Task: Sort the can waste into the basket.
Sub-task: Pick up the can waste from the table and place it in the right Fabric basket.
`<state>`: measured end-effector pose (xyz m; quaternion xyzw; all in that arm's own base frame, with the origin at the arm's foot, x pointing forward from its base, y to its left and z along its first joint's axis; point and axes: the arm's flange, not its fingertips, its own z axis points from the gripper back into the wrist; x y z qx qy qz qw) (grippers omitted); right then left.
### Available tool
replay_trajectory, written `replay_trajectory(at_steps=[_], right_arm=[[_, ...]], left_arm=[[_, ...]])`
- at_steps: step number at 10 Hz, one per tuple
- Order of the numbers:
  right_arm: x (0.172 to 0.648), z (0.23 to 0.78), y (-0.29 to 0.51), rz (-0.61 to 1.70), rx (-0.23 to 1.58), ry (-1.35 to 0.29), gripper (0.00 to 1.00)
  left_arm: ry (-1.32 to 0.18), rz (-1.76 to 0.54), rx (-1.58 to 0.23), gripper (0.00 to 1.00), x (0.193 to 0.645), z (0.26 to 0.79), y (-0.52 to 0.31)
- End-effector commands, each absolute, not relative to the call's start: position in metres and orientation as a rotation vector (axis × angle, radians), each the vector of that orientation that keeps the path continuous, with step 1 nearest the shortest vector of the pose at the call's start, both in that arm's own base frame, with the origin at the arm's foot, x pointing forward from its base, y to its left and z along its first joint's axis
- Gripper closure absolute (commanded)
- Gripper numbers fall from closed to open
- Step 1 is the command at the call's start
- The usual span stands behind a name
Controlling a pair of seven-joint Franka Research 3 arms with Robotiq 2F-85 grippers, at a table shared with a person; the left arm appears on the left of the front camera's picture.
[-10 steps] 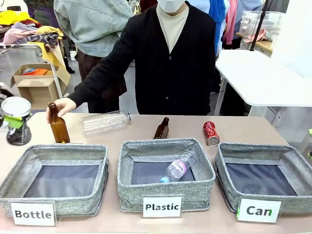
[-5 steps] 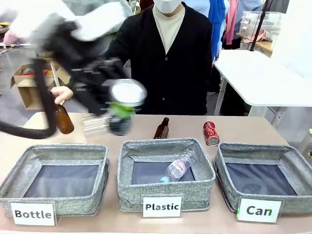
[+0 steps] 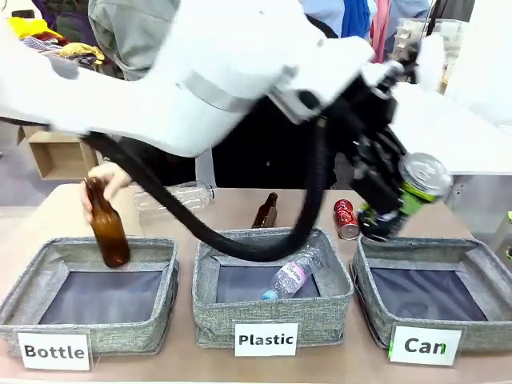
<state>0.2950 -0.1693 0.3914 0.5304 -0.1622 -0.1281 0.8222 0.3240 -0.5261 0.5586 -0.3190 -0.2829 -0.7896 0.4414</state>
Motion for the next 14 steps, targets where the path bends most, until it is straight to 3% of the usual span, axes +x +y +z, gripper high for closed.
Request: replay_trajectory(at_steps=[1, 4, 7, 11, 12, 13, 14], right_arm=[[0.266, 0.402, -0.194, -0.267, 1.091, -0.36, 0.0], [0.191, 0.388, -0.253, -0.417, 0.982, -0.34, 0.0], [0.137, 0.375, -0.284, -0.546, 0.979, -0.432, 0.0], [0.142, 0.371, -0.283, -0.535, 0.965, -0.4, 0.0], [0.142, 0.371, -0.283, -0.535, 0.965, -0.4, 0.0], [0.142, 0.371, -0.283, -0.535, 0.965, -0.4, 0.0], [0.142, 0.371, -0.283, -0.535, 0.965, -0.4, 0.0]], left_arm=[[-0.731, -1.936, -0.79, 0.61, 0.332, 0.553, -0.575], [-0.699, -1.917, -0.761, 0.61, 0.35, 0.514, -0.614], [-0.584, -1.907, -0.735, 0.61, 0.359, 0.478, -0.633], [-0.553, -1.907, -0.724, 0.61, 0.358, 0.462, -0.64], [-0.551, -1.913, -0.731, 0.47, 0.36, 0.463, -0.639], [-0.561, -1.912, -0.736, 0.02, 0.361, 0.465, -0.639], [-0.57, -1.914, -0.729, 0.0, 0.359, 0.465, -0.639]])
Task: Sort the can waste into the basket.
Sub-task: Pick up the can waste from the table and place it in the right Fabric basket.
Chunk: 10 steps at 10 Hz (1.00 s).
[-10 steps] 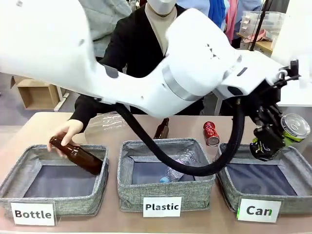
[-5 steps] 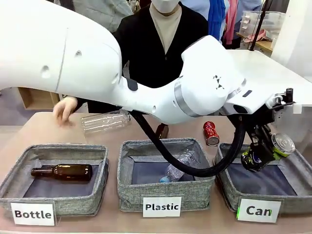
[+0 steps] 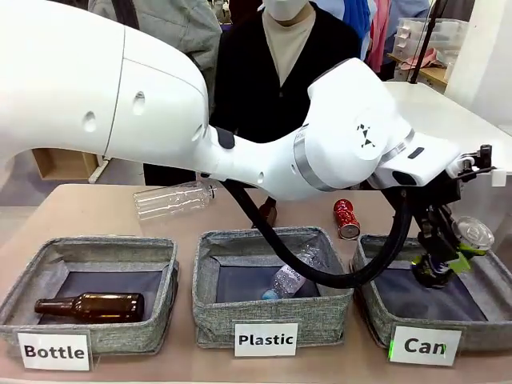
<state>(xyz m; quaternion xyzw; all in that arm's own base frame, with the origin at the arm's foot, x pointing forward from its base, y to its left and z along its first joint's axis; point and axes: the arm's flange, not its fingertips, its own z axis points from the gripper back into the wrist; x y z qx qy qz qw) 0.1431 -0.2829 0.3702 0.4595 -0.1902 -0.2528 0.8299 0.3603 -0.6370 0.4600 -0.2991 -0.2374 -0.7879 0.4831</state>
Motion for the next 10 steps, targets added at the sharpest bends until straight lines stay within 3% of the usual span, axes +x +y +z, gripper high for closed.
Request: replay_trajectory(at_steps=[1, 7, 10], right_arm=[[0.142, 0.371, -0.283, -0.535, 0.965, -0.4, 0.0], [0.142, 0.371, -0.283, -0.535, 0.965, -0.4, 0.0], [0.163, 0.377, -0.267, -0.468, 1.01, -0.406, 0.0]], left_arm=[[-0.575, -1.919, -0.724, 0.0, 0.358, 0.465, -0.637], [-0.602, -1.886, -0.718, 0.0, 0.363, 0.472, -0.624], [-0.479, -1.802, -0.8, 0.0, 0.365, 0.509, -0.568]])
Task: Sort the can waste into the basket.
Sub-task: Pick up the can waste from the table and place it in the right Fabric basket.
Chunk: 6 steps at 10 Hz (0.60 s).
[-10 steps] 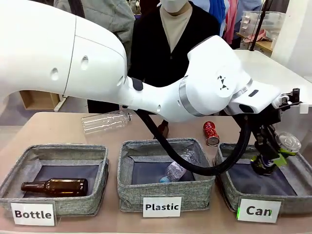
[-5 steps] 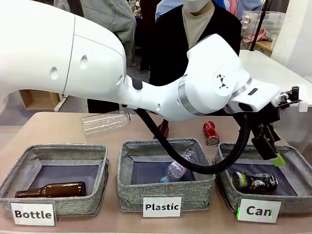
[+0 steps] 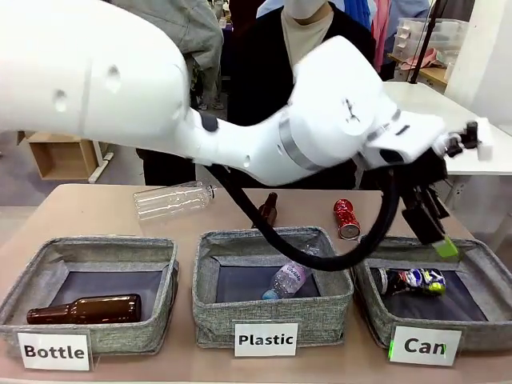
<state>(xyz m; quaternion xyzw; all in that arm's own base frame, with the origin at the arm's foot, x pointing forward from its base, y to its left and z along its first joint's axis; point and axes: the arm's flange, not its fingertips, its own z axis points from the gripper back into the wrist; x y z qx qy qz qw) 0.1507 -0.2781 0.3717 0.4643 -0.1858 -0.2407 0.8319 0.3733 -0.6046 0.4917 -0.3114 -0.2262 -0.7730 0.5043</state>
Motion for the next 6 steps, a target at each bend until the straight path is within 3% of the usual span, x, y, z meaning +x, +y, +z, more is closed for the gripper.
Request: replay_trajectory(at_steps=[1, 3, 6], right_arm=[[0.18, 0.384, -0.252, -0.414, 1.012, -0.437, 0.0], [0.225, 0.409, -0.208, -0.213, 1.017, -0.496, 0.0], [0.296, 0.449, -0.124, 0.067, 1.049, -0.398, 0.0]], left_arm=[[-0.428, -1.721, -0.878, 0.0, 0.366, 0.524, -0.532], [-0.299, -1.532, -0.937, 0.0, 0.375, 0.538, -0.449], [-0.261, -1.193, -1.06, 0.0, 0.388, 0.544, -0.311]])
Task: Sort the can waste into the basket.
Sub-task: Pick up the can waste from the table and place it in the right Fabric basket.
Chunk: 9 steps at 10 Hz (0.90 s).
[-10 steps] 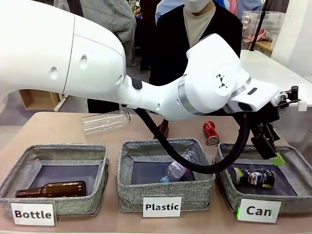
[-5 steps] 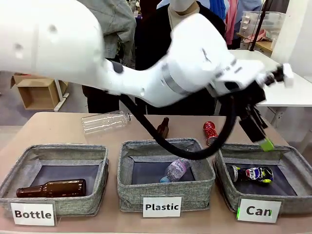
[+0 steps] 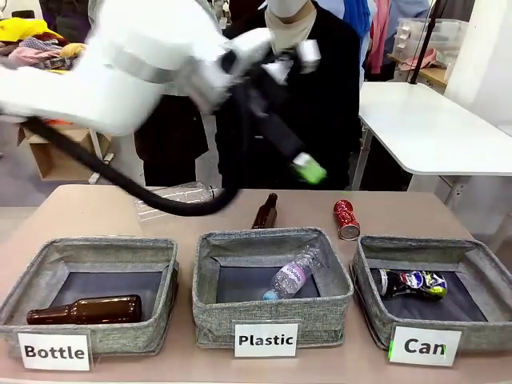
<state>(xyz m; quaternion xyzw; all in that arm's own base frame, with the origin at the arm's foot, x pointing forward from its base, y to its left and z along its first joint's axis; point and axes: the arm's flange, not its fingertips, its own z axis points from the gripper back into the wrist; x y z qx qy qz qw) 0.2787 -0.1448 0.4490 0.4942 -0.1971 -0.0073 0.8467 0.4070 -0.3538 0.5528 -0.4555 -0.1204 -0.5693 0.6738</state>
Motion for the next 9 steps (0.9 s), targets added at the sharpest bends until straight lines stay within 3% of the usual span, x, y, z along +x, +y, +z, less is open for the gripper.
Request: replay_trajectory(at_steps=[1, 4, 6, 8, 9], right_arm=[[0.312, 0.456, -0.095, 0.145, 1.079, -0.369, 0.0], [0.355, 0.46, -0.029, 0.315, 1.246, -0.228, 0.0], [0.373, 0.451, -0.014, 0.294, 1.272, -0.188, 0.0], [0.384, 0.444, -0.025, 0.224, 1.268, -0.18, 0.0], [0.383, 0.437, -0.039, 0.153, 1.241, -0.211, 0.0]], left_arm=[[-0.312, -1.058, -1.102, 0.0, 0.392, 0.541, -0.257], [-0.422, -0.681, -1.235, 0.0, 0.388, 0.507, -0.091], [-0.305, -0.525, -1.232, 0.0, 0.375, 0.455, -0.009], [-0.373, -0.3, -1.338, 0.0, 0.384, 0.42, 0.048], [-0.434, -0.304, -1.402, 0.0, 0.386, 0.415, 0.055]])
